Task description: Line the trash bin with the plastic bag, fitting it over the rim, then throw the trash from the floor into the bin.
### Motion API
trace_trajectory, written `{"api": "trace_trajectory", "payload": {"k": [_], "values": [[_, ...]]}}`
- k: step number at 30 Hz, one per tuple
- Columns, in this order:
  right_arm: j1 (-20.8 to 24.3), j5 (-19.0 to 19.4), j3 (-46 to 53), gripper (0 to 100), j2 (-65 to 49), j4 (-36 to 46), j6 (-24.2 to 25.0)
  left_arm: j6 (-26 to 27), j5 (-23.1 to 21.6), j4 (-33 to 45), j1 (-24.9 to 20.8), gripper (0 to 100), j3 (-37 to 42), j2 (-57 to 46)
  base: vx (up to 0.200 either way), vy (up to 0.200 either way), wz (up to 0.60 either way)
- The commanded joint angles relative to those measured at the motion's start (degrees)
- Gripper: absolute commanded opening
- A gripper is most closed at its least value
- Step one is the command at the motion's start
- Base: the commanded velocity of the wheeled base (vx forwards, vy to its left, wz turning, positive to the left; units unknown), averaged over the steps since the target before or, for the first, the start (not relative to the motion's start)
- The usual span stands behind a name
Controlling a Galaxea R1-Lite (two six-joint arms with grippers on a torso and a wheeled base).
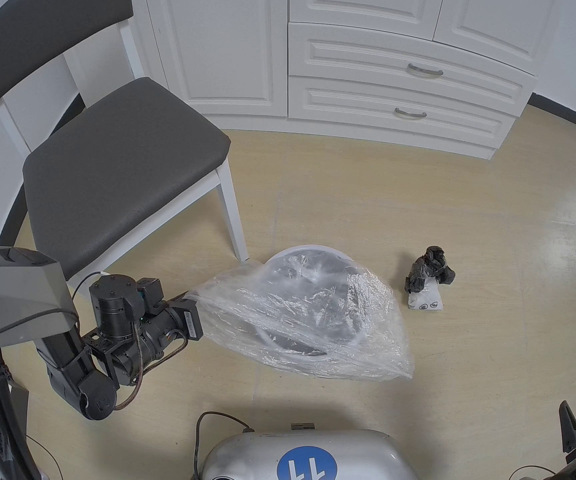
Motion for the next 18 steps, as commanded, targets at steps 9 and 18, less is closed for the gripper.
{"api": "trace_trajectory", "payload": {"k": [9, 18], "values": [[0.0, 0.0, 1.0, 100, -0.7, 0.0, 0.0, 0.0, -0.1, -0.8, -0.2, 0, 1.7, -0.5, 0.000, 0.000, 0.00], [0.0, 0.0, 1.0, 100, -0.7, 0.0, 0.0, 0.0, -0.1, -0.8, -0.2, 0, 1.2, 0.2, 0.000, 0.000, 0.00]]}}
